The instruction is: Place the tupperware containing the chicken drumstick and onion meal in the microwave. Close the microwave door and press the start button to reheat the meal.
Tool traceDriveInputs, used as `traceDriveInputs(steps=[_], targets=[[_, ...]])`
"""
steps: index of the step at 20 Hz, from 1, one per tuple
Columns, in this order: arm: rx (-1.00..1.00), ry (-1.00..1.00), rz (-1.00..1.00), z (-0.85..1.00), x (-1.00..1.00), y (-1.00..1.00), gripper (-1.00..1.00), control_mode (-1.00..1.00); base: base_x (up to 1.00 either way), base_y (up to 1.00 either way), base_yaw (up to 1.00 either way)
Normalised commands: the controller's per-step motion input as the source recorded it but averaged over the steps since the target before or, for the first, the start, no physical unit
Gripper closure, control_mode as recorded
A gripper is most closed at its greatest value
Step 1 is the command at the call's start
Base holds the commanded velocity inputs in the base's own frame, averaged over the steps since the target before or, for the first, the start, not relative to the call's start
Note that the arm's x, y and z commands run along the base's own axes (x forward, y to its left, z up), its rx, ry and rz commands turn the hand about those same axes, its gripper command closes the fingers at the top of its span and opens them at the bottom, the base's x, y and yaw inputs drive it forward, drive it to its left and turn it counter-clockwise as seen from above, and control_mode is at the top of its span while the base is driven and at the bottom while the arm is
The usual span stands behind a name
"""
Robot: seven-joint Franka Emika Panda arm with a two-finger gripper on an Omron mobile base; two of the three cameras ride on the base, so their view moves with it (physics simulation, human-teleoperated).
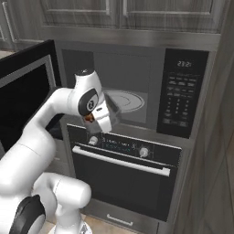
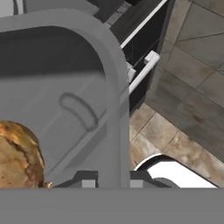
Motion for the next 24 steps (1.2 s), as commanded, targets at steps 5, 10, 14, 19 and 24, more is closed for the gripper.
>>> traceDriveInputs(steps=[5,10,14,19,24], targets=[[0.02,-0.15,0.00,-0.01,0.41,-0.13,1.00,-1.00,0.00,0.00,0.00],[0.00,-0.17,0.00,-0.01,0.36,-0.07,1.00,-1.00,0.00,0.00,0.00],[0.00,-0.02,0.00,0.00,0.34,-0.13,1.00,-1.00,0.00,0.00,0.00],[0.00,0.00,0.00,0.00,0.50,-0.14,1.00,-1.00,0.00,0.00,0.00],[0.00,0.00,0.00,0.00,0.54,-0.05,1.00,-1.00,0.00,0.00,0.00]])
